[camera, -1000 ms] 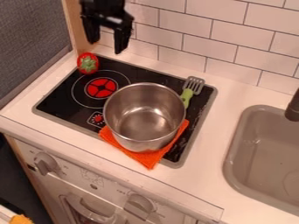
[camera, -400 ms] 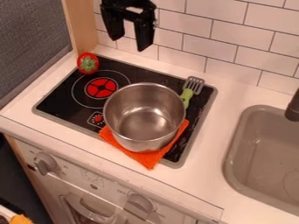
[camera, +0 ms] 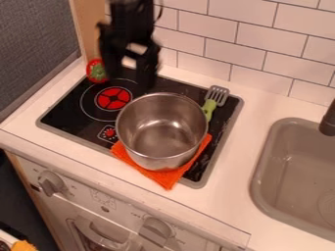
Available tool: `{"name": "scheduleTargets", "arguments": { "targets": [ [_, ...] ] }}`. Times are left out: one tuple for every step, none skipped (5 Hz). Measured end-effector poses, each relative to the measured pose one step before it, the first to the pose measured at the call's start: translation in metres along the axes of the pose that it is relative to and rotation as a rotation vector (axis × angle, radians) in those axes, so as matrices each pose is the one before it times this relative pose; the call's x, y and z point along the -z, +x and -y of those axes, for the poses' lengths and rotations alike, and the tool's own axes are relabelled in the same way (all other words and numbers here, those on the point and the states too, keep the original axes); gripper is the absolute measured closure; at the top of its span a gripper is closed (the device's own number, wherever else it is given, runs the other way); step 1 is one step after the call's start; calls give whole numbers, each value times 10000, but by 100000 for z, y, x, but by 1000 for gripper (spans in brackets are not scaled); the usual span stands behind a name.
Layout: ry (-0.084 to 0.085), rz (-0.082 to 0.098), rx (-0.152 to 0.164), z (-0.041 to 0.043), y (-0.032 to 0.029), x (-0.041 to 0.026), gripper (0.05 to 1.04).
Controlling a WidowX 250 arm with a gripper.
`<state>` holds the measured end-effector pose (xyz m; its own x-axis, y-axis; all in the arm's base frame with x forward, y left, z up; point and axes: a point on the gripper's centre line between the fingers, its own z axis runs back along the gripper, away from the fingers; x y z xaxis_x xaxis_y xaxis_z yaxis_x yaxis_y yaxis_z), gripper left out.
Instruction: Move silver pot to upper middle of stove
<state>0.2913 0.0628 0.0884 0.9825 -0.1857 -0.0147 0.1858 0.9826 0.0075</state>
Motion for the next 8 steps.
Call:
{"name": "scheduleTargets", "arguments": {
  "targets": [
    [732, 34, 13, 233, -1590, 1192, 83],
    [515, 225, -89, 1143, -150, 949, 83],
    [146, 155, -233, 957, 170, 417, 83],
    [-141, -240, -452, 289, -28, 1028, 117],
    [-118, -137, -444, -54, 259, 492, 245],
    [-41, -113, -83, -168, 249, 447, 543],
    [-77, -29, -100, 31, 78, 133, 813],
    [-71, -12, 47, 31, 240, 23, 959]
  ]
}}
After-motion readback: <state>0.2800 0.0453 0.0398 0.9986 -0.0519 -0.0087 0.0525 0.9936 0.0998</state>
